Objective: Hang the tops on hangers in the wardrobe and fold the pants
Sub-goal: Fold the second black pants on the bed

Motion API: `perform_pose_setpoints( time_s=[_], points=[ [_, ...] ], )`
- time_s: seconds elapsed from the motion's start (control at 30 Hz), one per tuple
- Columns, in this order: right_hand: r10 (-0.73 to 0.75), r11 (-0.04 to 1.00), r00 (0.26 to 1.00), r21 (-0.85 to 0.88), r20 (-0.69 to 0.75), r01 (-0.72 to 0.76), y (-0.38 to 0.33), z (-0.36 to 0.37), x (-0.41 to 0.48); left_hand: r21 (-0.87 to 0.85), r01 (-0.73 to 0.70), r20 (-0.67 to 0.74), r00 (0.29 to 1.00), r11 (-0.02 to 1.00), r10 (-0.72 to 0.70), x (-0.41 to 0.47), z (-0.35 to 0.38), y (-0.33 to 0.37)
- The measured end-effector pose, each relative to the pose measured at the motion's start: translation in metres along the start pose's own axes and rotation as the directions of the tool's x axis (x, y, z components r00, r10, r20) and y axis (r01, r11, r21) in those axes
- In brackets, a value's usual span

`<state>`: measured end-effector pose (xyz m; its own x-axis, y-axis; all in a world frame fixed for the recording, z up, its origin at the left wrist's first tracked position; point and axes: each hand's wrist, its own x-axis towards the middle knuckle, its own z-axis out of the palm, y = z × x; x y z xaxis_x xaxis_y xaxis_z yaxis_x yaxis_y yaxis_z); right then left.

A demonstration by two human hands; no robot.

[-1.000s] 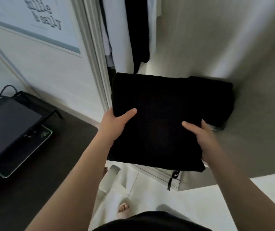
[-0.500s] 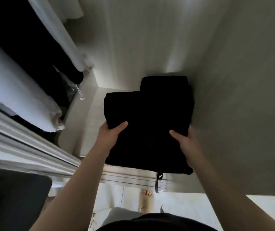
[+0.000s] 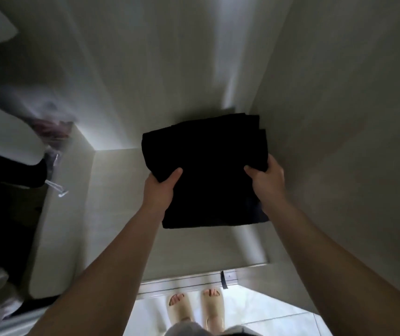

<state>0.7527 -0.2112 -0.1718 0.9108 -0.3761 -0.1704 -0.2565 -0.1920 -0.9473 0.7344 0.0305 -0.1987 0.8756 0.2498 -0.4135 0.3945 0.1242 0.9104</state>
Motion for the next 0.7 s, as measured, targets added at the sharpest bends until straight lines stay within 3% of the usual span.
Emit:
perform_pose_setpoints(
  time_s=[0.13, 0.23, 0.37, 0.43, 0.5, 0.57, 0.7],
  points=[
    [-0.020, 0.998, 0.999, -0.053, -0.049, 0.017, -0.005, 0.009, 0.052, 0.026, -0.040, 0.013, 0.999, 0.999, 0.040, 0.051, 0.029, 0.020],
    [0.055, 0.995, 0.996, -0.081, -0.064, -0.060, 0.001, 0.019, 0.086, 0.103, -0.091, -0.012, 0.996, 0.990, 0.092, 0.084, 0.047, 0.024],
    [0.091, 0.936, 0.996, -0.340, -0.022, -0.093, 0.018, 0.033, 0.106, 0.262, -0.147, -0.062, 0.984, 0.954, 0.169, 0.110, 0.055, 0.010],
    [-0.028, 0.810, 0.998, -0.584, 0.053, 0.053, 0.032, 0.043, 0.102, 0.511, -0.305, -0.024, 0.930, 0.804, 0.368, 0.113, 0.057, -0.003],
    [-0.096, 0.652, 0.979, -0.732, 0.179, 0.198, 0.048, 0.054, 0.097, 0.759, -0.454, 0.149, 0.819, 0.466, 0.554, 0.116, 0.062, -0.019],
    [-0.053, 0.569, 0.958, -0.780, 0.282, 0.261, 0.065, 0.063, 0.100, 0.843, -0.481, 0.303, 0.793, 0.239, 0.528, 0.123, 0.070, -0.037],
    [-0.055, 0.484, 0.953, -0.826, 0.299, 0.287, 0.088, 0.080, 0.133, 0.909, -0.369, 0.279, 0.884, 0.194, 0.375, 0.160, 0.083, -0.057]
  ],
)
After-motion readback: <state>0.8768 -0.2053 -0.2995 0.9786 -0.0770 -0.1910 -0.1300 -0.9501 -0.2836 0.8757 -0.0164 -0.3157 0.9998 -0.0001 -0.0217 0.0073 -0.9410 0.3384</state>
